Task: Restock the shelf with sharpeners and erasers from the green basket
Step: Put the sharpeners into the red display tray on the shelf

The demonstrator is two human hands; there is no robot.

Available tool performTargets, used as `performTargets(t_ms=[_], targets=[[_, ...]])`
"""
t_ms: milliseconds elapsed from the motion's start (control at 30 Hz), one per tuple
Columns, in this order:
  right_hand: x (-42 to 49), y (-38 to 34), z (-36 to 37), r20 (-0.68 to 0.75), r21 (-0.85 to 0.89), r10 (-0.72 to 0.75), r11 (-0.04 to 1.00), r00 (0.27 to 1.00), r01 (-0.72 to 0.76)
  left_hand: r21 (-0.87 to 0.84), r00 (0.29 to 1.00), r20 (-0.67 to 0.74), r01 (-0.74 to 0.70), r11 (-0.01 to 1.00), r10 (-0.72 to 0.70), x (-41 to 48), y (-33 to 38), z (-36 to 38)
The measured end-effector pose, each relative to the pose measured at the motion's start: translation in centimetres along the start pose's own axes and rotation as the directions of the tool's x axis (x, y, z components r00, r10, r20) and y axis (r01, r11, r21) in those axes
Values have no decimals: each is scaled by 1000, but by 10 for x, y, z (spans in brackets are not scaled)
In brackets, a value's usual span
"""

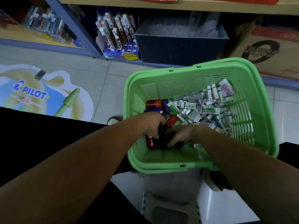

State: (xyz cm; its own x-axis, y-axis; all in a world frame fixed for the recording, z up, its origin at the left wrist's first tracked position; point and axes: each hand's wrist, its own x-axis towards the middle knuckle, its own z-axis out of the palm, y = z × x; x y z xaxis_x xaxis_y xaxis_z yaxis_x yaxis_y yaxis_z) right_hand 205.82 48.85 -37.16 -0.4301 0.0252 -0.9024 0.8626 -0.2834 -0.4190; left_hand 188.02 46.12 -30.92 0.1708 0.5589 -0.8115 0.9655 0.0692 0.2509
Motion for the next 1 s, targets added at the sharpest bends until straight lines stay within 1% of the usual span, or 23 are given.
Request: performTargets(t_ms=[67,167,233,300,367,433,533,600,700,733,767,800,833,900,933,967,1000], targets=[[-4,4,-7,-45,165,-8,986,999,15,38,1000,0,-14,999,14,2,0,0],[-17,8,-23,-178,447,25,893,984,59,163,995,-31,-88,983,94,5,6,-1],[-26,8,-31,-255,535,37,838,966,109,198,982,-53,-165,966,179,8,12,-2],[-33,8,-34,-264,580,38,804,964,127,168,972,-48,-218,961,229,15,18,0],[-38,10,-36,-267,611,32,778,963,144,141,973,20,-229,963,229,22,22,7],[-43,15,-37,-268,633,38,761,963,146,183,971,60,-237,954,229,27,21,16],[-46,23,-38,-247,656,42,743,968,135,237,971,15,-237,942,240,29,17,24],[-45,26,-39,-263,662,37,734,964,153,227,975,13,-219,949,222,28,16,23],[-44,24,-40,-321,665,47,723,946,190,214,985,80,-170,962,156,25,15,23],[-43,22,-40,-342,666,53,718,938,202,210,986,77,-159,965,146,26,16,24],[-43,21,-39,-365,666,58,714,929,217,197,988,50,-150,969,143,26,17,24],[-44,20,-39,-389,665,60,709,919,235,190,989,-12,-145,971,150,26,19,22],[-44,19,-39,-412,663,60,704,909,254,215,978,-114,-145,966,172,27,20,19],[-47,15,-42,-457,651,49,699,888,297,285,920,-315,-143,948,234,31,20,11],[-49,12,-43,-482,638,38,701,875,320,291,894,-370,-146,946,252,36,20,9],[-51,10,-45,-511,620,30,705,859,345,277,891,-379,-149,949,251,40,20,8],[-54,8,-47,-542,599,25,712,840,365,251,904,-355,-153,956,238,45,22,10]])
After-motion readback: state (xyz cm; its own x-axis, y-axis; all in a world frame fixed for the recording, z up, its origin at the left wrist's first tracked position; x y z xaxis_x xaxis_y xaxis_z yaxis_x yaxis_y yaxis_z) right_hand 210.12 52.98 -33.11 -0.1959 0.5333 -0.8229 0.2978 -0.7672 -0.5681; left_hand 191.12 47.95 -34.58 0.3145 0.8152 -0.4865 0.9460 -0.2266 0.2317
